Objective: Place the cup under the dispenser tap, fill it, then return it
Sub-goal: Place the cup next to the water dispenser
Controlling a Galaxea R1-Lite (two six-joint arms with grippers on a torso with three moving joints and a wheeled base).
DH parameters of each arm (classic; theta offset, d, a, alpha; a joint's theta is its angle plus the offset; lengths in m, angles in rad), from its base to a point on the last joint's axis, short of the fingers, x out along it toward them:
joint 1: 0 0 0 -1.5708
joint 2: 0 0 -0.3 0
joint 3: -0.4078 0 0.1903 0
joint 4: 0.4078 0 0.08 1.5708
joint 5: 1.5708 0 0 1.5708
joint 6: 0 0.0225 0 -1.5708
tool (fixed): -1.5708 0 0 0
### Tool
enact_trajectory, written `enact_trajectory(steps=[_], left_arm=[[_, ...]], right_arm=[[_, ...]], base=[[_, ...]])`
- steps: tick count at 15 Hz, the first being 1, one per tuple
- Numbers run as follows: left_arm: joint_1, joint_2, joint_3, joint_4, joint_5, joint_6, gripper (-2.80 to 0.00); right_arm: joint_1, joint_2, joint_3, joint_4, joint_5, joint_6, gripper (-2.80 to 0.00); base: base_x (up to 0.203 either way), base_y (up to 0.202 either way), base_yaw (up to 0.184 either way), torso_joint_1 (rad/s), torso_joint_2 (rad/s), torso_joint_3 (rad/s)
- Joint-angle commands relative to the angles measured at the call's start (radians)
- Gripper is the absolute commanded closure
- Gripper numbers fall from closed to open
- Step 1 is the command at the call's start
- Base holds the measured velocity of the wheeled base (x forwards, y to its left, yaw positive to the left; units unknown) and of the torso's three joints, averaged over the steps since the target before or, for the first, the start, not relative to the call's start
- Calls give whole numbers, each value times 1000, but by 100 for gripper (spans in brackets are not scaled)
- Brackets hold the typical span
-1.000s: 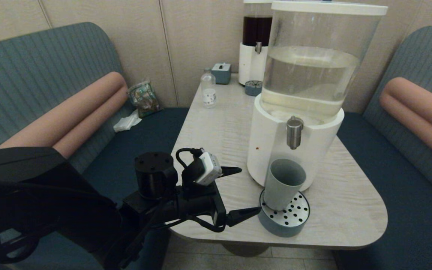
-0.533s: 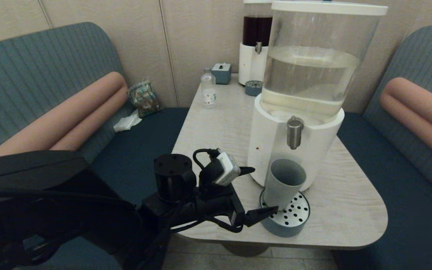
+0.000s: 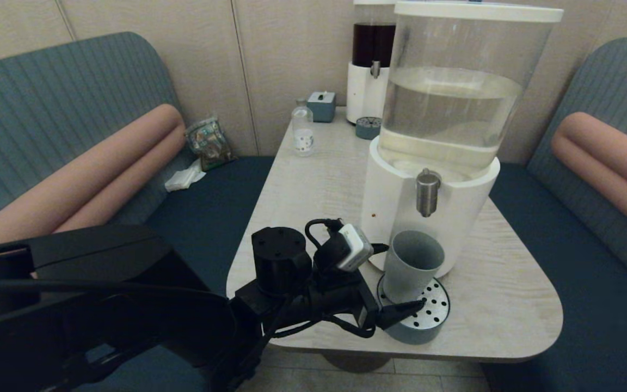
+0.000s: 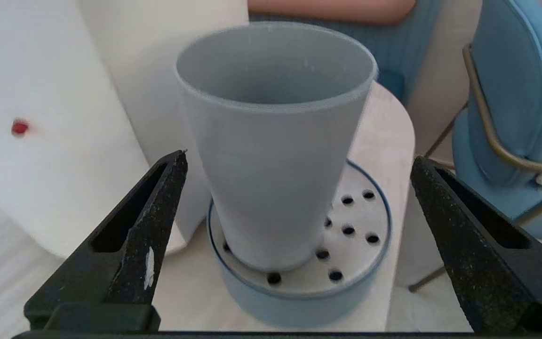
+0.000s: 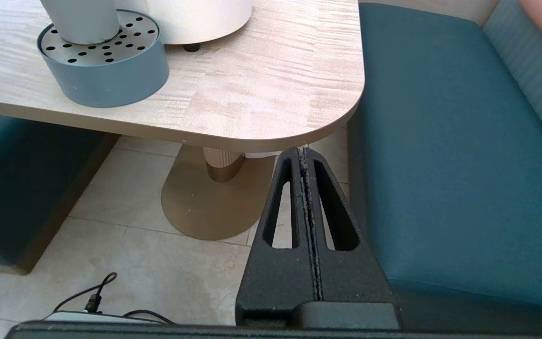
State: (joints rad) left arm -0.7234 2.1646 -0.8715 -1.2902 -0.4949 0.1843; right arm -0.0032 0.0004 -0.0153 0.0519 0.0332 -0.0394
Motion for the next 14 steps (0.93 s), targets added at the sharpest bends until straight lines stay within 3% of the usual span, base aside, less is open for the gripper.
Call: enact_trajectory(steps=[1,14], left_arm=[[-1,18,-22,-8,-2,1,-280],[-43,130,-194,-9,74,-19,-280]], right_arm=[[0,0,0,0,1,-1,0],[0,0,0,0,1,-1,0]], base=[[0,0,0,0,0,0],[0,0,0,0,0,0]])
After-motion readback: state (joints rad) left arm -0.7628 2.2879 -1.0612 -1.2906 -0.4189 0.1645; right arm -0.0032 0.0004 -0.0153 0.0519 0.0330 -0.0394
